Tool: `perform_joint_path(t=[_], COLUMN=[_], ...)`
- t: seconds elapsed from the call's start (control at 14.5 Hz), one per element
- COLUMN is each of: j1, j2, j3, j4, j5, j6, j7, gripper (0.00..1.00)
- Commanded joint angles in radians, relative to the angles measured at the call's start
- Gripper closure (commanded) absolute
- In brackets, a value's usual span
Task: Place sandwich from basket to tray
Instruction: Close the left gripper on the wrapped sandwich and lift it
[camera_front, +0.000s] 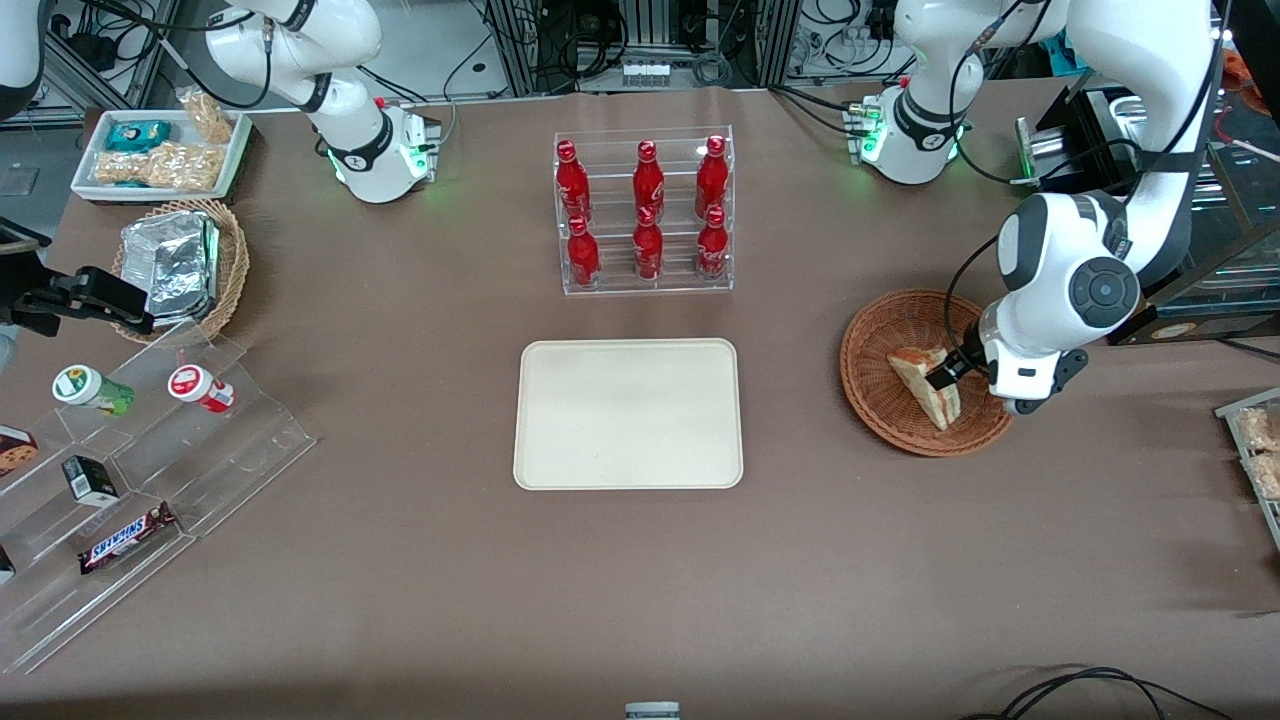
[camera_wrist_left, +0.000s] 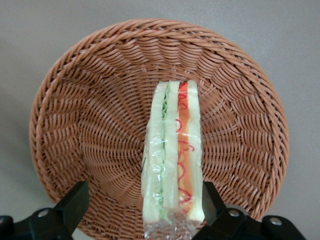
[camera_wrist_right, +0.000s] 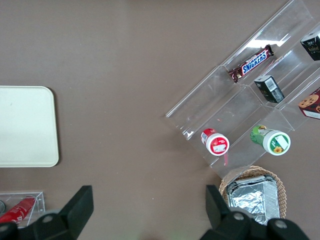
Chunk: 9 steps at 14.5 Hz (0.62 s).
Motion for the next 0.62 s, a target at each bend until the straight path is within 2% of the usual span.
perform_joint_path(t=[0.0,0.21,0.28,0.34,0.41,0.48,0.55], j1=[-0.03,-0.034,-0.034,-0.033,-0.031,-0.031,-0.031], j2=[0.042,0.07,0.069,0.064,0.062,0.062,0.056], j3=[-0.004,-0.004,-0.004,-0.004,-0.004,-0.004,-0.004], j4=[-0.009,-0.025,-0.032,-0.033,-0.033,-0.035,-0.039], j5=[-0.007,-0.007,-0.008,-0.007,-0.007,-0.005,-0.002], j6=[0.061,0.113,0.115,0.11,0.106,0.101,0.096], j7=[-0.038,-0.042,-0.053,-0.081,-0.084,-0.084,-0.075], gripper=[0.0,0.0,0.08,0.44,0.7,0.86,0.97])
